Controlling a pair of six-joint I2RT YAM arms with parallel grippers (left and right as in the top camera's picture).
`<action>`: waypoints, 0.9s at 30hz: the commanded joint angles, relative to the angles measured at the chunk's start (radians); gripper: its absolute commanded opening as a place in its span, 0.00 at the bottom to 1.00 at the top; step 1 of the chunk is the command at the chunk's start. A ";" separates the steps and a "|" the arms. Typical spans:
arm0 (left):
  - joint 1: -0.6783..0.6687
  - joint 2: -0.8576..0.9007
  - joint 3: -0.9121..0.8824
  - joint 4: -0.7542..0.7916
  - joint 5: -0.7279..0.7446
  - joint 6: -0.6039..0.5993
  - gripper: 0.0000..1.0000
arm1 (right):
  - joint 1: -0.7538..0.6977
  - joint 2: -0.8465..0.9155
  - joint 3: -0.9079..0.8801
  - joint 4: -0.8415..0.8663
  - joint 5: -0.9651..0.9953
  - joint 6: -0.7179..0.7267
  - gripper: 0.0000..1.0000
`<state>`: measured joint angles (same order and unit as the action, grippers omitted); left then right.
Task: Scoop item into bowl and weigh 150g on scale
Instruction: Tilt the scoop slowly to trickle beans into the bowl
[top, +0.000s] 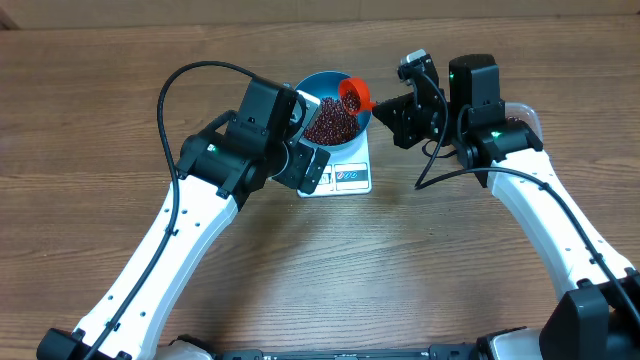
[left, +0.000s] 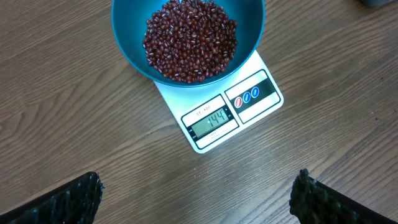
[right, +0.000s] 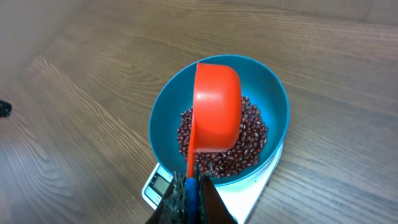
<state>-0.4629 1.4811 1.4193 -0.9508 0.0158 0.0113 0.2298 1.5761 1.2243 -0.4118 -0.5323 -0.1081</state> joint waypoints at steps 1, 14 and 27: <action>0.005 -0.002 0.016 0.002 0.011 0.019 1.00 | 0.006 -0.003 0.034 0.004 0.008 -0.091 0.04; 0.005 -0.002 0.016 0.002 0.010 0.019 1.00 | 0.006 -0.003 0.034 0.013 0.009 -0.193 0.04; 0.005 -0.002 0.016 0.002 0.011 0.019 1.00 | 0.006 -0.003 0.034 0.014 0.009 -0.206 0.03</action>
<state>-0.4629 1.4815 1.4193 -0.9508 0.0158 0.0113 0.2298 1.5761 1.2243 -0.4068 -0.5236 -0.2913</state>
